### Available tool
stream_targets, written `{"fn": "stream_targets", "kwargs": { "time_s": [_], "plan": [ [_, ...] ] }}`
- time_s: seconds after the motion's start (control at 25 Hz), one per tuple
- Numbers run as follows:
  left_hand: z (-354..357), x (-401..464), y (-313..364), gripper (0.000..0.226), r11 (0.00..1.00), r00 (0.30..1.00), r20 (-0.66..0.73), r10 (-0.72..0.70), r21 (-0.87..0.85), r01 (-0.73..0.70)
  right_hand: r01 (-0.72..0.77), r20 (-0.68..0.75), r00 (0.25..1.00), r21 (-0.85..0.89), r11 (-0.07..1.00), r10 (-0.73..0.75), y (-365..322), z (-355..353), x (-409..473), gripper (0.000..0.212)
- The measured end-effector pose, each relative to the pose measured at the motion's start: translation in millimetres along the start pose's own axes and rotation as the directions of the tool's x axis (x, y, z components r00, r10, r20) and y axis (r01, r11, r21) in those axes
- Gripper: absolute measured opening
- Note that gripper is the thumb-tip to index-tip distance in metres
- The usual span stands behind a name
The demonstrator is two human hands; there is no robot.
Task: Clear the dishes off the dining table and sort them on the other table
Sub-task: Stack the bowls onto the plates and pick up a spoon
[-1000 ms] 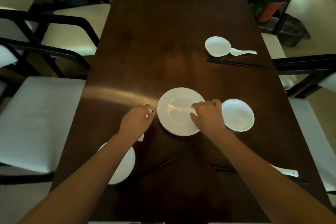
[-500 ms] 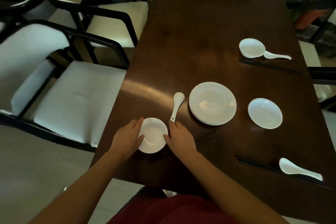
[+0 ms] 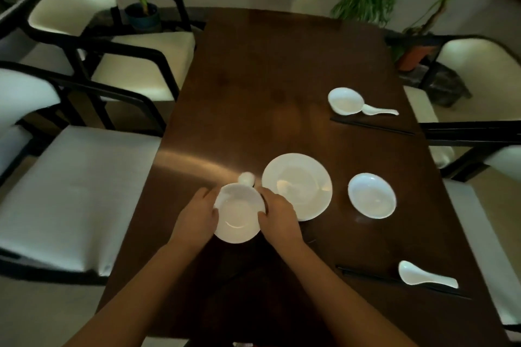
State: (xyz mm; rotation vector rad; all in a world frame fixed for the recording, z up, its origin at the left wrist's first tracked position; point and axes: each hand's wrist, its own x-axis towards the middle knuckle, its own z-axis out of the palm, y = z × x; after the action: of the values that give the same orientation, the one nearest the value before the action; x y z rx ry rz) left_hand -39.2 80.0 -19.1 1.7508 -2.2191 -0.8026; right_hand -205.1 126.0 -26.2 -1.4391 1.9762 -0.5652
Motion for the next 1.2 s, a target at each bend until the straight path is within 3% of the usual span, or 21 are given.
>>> {"fn": "stream_targets", "kwargs": {
  "time_s": [0.16, 0.28, 0.48, 0.84, 0.92, 1.04, 1.12, 1.2],
  "plan": [
    [20, 52, 66, 0.048, 0.982, 0.99, 0.014, 0.141, -0.131, -0.138, -0.1, -0.113, 0.989, -0.004, 0.995, 0.099, 48, -59, 32, 0.046],
    [45, 84, 94, 0.048, 0.978, 0.981, 0.085, 0.175, -0.134, -0.163, -0.16, -0.145, 0.977, -0.019, 0.987, 0.156, 84, -80, 55, 0.047],
    [75, 109, 100, 0.05, 0.987, 0.971, 0.173, 0.163, -0.043, -0.157, -0.198, -0.131, 0.971, 0.021, 0.98, 0.199, 115, -77, 73, 0.048],
    [76, 111, 98, 0.051, 0.977, 0.963, 0.17, 0.21, -0.007, -0.212, -0.188, -0.178, 0.963, 0.079, 0.979, 0.2, 114, -82, 71, 0.042],
    [75, 108, 96, 0.051, 0.968, 0.958, 0.145, 0.247, 0.018, -0.252, -0.193, -0.351, 0.916, 0.033, 0.981, 0.192, 120, -97, 61, 0.037],
    [74, 105, 88, 0.05, 0.944, 0.939, 0.12, 0.324, 0.032, -0.33, -0.374, -0.619, 0.731, -0.011, 0.927, 0.287, 155, -130, 34, 0.042],
    [74, 105, 81, 0.048, 0.942, 0.936, 0.118, 0.33, 0.024, -0.335, -0.538, -0.557, 0.68, 0.062, 0.841, 0.476, 182, -149, 19, 0.053],
    [76, 105, 76, 0.048, 0.943, 0.938, 0.124, 0.322, 0.042, -0.329, -0.594, -0.407, 0.702, 0.117, 0.796, 0.584, 198, -156, 12, 0.059]
  ]
}}
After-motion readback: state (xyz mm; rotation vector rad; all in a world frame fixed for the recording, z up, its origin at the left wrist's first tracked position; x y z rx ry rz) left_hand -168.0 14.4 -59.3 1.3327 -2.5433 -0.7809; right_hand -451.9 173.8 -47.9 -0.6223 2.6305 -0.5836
